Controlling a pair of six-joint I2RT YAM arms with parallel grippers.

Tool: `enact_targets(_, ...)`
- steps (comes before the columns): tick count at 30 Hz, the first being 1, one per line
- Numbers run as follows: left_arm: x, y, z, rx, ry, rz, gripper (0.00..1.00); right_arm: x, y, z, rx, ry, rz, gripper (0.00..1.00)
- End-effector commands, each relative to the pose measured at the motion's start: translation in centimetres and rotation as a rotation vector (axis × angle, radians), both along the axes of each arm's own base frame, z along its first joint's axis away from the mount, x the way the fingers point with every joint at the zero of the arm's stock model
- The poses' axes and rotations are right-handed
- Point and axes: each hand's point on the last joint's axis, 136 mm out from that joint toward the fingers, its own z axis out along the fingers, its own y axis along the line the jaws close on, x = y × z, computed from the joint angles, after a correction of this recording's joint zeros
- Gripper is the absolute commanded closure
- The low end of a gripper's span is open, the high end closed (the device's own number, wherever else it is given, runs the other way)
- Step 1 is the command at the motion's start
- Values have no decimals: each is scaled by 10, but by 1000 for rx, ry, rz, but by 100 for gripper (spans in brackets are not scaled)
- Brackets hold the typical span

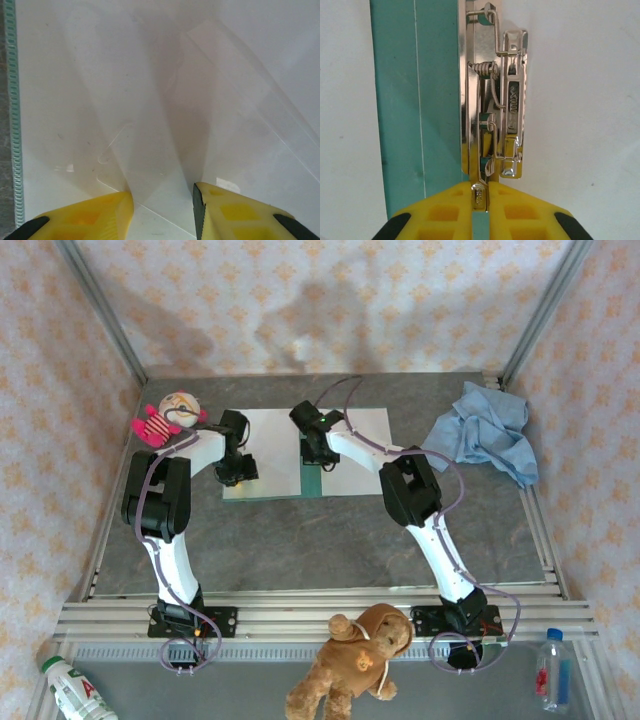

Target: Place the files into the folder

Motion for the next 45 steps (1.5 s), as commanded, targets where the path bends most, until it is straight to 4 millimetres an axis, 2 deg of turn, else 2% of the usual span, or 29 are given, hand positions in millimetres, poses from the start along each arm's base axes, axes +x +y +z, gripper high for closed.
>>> enact_targets(1, -20, 6, -26, 34, 107, -3, 60, -9, -35, -15, -129, 73, -35, 84)
enact_targets(6, -20, 6, -27, 35, 108, -2, 60, -6, -32, -3, -118, 62, -28, 77)
enact_targets(12, -21, 6, -26, 35, 107, 2, 60, 3, -29, 22, -94, 29, -21, 69)
enact_targets(17, -20, 6, -26, 37, 107, 3, 60, 7, -25, 40, -48, 9, -21, 68)
enact_targets(24, -19, 6, -24, 31, 105, 5, 60, 3, -18, 58, 43, 18, -10, 68)
enact_targets(27, -16, 2, -17, 13, 91, 2, 58, 2, -20, 71, 89, 10, -15, 68)
enact_targets(29, -13, 0, -10, 0, 79, -1, 54, 1, -22, 79, 111, 1, -18, 68)
enact_targets(35, -2, -1, 20, -1, 30, 4, 39, -5, -35, 104, 168, -31, -33, 68)
enact_targets(36, 1, 1, 34, 7, -2, 6, 36, -7, -39, 105, 171, -34, -39, 68)
enact_targets(38, 2, 5, 44, 24, -27, 10, 32, -10, -47, 106, 177, -43, -54, 68)
enact_targets(42, -3, 18, 57, 86, -76, 39, 27, -14, -71, 96, 193, -31, -104, 68)
enact_targets(45, -12, 26, 60, 123, -104, 40, 26, -17, -94, 81, 180, -13, -145, 68)
